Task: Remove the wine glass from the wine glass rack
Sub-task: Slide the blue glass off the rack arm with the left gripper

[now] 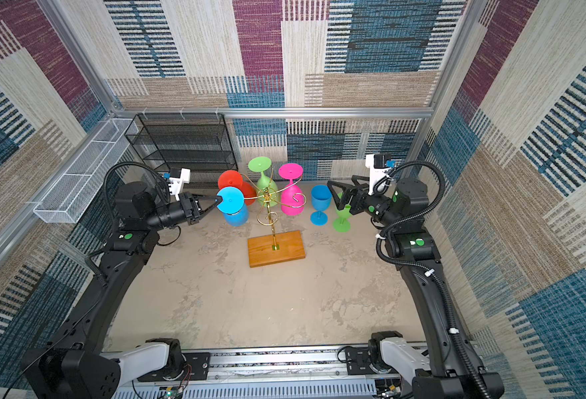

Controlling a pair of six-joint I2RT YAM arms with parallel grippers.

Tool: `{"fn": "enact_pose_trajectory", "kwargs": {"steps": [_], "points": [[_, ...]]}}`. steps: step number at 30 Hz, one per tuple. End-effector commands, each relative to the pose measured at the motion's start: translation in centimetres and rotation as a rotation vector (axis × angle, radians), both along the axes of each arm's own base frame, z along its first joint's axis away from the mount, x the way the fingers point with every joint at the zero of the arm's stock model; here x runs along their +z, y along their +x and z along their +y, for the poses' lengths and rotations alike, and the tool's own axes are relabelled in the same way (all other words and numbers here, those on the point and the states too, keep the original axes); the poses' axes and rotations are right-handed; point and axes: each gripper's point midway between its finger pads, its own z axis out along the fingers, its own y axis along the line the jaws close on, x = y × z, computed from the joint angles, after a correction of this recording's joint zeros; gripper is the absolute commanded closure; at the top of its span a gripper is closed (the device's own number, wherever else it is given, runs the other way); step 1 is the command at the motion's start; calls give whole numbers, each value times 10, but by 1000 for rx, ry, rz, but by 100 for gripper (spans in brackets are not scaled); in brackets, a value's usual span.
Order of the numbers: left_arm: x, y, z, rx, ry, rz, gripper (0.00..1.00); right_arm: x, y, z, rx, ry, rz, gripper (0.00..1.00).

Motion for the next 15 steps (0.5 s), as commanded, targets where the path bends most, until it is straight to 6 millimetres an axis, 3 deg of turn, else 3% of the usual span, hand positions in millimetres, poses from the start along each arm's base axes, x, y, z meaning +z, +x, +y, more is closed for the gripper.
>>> {"fn": "enact_pose_trajectory", "kwargs": {"steps": [1,7,15], "points": [[11,4,-1,13,-6,-38,100,6,-2,1,10,17,-22,1],[12,7,-7,4,-3,-39,100,5,-4,0,0,10,-23,1],[6,-4,-22,-67,-5,-26,100,2,-4,0,-2,9,-18,1]]}}
